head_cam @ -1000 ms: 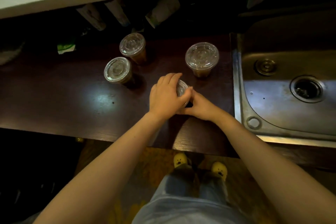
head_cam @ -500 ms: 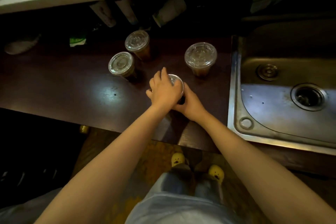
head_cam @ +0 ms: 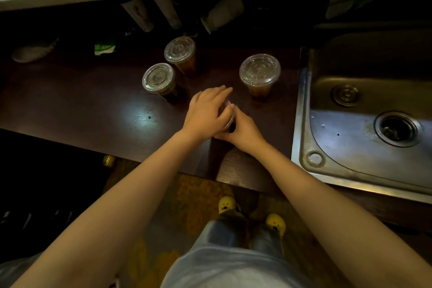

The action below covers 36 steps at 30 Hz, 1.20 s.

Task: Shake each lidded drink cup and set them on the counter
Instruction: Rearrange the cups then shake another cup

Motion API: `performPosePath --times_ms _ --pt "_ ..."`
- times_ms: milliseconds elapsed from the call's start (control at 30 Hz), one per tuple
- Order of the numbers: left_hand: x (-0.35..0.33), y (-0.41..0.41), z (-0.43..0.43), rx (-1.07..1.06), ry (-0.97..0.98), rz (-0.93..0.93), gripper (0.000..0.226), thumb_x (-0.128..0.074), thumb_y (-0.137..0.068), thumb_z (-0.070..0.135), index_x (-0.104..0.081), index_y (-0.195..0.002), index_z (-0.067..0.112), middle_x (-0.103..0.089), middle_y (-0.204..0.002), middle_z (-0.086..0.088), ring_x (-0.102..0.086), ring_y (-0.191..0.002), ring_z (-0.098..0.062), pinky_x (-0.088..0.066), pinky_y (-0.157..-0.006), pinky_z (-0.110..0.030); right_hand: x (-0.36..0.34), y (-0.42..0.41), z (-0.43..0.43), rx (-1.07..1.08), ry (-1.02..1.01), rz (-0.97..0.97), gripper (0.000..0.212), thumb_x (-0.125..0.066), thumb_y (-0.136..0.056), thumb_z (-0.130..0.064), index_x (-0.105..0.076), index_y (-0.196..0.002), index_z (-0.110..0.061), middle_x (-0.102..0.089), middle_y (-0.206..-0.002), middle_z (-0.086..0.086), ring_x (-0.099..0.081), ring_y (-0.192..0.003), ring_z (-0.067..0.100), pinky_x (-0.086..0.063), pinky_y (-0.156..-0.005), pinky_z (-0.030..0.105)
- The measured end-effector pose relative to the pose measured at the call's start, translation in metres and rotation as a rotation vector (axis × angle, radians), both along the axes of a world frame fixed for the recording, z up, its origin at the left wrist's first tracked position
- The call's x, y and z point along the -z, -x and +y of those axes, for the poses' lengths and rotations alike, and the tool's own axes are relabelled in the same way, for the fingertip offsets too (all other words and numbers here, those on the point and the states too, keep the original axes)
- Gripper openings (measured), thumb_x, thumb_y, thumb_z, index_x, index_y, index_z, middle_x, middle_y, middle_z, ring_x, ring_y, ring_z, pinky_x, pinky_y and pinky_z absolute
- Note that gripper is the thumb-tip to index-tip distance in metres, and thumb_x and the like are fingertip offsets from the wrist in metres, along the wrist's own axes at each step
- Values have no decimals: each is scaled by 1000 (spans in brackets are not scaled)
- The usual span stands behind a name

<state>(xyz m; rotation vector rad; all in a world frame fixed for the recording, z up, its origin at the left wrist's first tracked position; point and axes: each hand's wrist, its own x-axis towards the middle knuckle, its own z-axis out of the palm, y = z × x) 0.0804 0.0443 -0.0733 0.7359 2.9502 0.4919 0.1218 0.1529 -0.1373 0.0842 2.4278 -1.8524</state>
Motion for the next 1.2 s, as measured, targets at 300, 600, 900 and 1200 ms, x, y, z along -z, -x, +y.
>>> performPosePath --times_ms 300,600,900,1200 --pt "3 -5 13 -225 4 -64 54 -43 -93 43 -38 -142 21 -36 -149 0 -27 -138 -19 -26 -106 -48 10 -8 -6 71 -43 73 77 -80 -71 -18 -37 -134 -6 -44 -132 11 -41 -125 24 -37 -106 41" --pt "7 -2 19 -308 73 -25 60 -43 -87 58 -41 -138 26 -39 -146 -1 -32 -134 -23 -32 -100 -51 3 -1 2 24 115 -10 77 -79 -72 -11 -36 -136 -9 -49 -125 -1 -49 -113 10 -37 -80 -1" --pt "9 1 19 -303 32 12 53 -51 -82 51 -52 -128 25 -52 -129 3 -45 -119 -20 -42 -82 -39 6 8 7 -98 137 -78 74 -77 -73 -10 -40 -137 -9 -48 -137 8 -44 -125 13 -36 -102 22" --pt "13 3 14 -269 32 55 52 -43 -78 54 -57 -119 26 -56 -122 5 -49 -111 -18 -46 -76 -37 6 11 8 -123 194 -94 72 -77 -72 -5 -43 -135 -11 -56 -127 4 -50 -115 10 -39 -91 15"
